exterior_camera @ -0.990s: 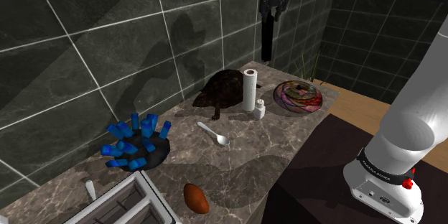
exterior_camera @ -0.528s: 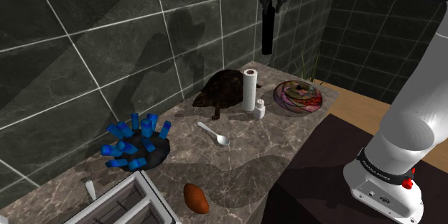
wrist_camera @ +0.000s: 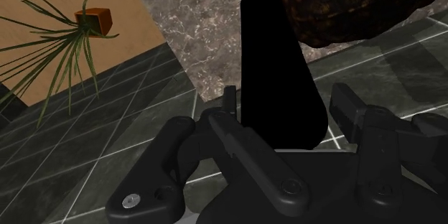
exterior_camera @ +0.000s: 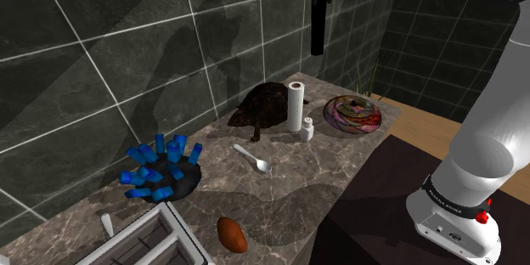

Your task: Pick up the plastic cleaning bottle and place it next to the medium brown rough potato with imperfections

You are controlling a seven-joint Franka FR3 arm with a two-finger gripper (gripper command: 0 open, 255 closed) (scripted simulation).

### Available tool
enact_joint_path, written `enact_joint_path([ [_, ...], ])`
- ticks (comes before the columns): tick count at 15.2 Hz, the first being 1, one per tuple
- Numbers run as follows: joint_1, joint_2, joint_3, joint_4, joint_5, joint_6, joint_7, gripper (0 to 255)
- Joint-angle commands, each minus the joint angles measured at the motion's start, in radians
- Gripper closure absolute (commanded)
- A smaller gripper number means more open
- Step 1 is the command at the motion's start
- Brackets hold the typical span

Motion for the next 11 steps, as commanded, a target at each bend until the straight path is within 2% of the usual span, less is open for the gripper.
enact_joint_path([
  [1,-0.001,0.016,-0.001,0.05,0.001,-0.035,0.001,255],
  [11,-0.012,0.127,-0.003,0.356,0.013,-0.23,0.005,255],
])
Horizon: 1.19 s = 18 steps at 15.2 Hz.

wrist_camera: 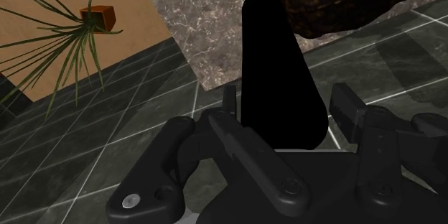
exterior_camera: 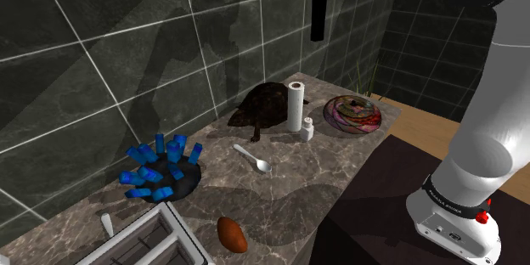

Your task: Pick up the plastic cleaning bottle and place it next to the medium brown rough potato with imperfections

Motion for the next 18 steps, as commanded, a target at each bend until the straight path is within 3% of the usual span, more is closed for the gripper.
enact_joint_path([
  [1,-0.003,0.019,-0.001,0.051,0.003,-0.032,0.0,255],
  [9,0.124,-0.164,0.067,-0.207,-0.048,0.05,0.175,255],
  [18,0.242,-0.247,0.17,-0.314,-0.084,0.075,0.388,255],
])
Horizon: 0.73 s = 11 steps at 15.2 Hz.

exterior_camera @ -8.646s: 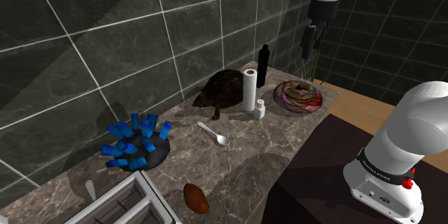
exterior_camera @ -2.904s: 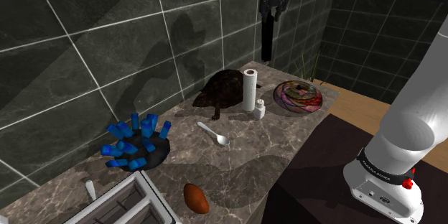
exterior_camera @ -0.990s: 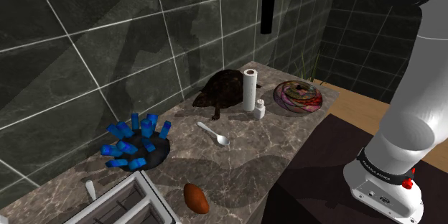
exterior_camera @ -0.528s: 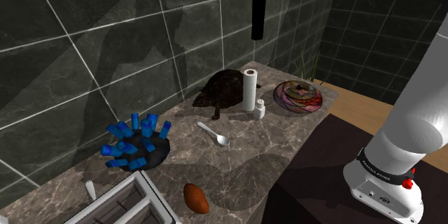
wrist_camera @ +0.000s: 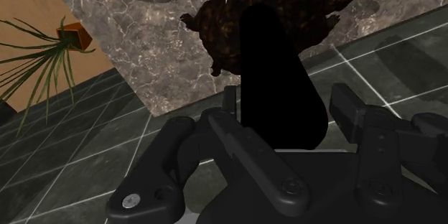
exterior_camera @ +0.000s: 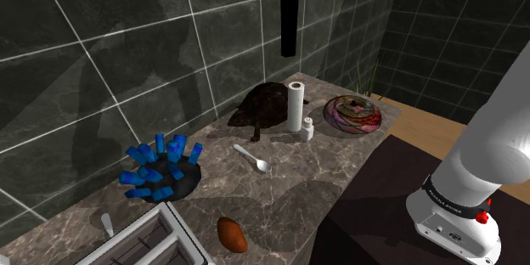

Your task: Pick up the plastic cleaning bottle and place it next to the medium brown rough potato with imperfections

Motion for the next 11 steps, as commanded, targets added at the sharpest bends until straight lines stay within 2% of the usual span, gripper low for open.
enact_joint_path([
  [1,0.026,-0.001,0.025,0.003,-0.008,-0.004,0.051,255],
  [11,0.159,0.038,0.15,0.054,-0.056,-0.025,0.3,255],
])
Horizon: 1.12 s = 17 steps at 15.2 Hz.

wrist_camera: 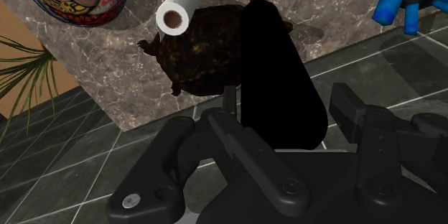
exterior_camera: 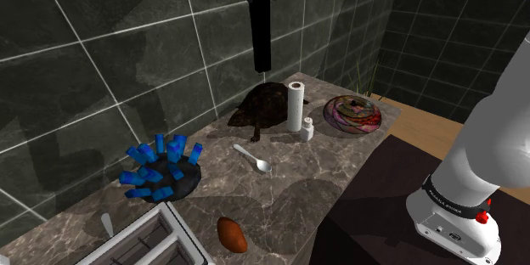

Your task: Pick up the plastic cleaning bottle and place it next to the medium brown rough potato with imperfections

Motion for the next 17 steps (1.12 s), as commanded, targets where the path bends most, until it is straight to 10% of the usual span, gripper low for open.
enact_joint_path([
  [1,0.03,0.012,0.025,0.008,-0.012,0.001,0.054,255],
  [10,0.197,0.186,0.126,0.24,-0.112,-0.083,0.279,255],
  [15,0.359,0.389,0.153,0.551,-0.216,-0.209,0.382,255],
  [17,0.327,0.33,0.155,0.422,-0.189,-0.139,0.388,255],
])
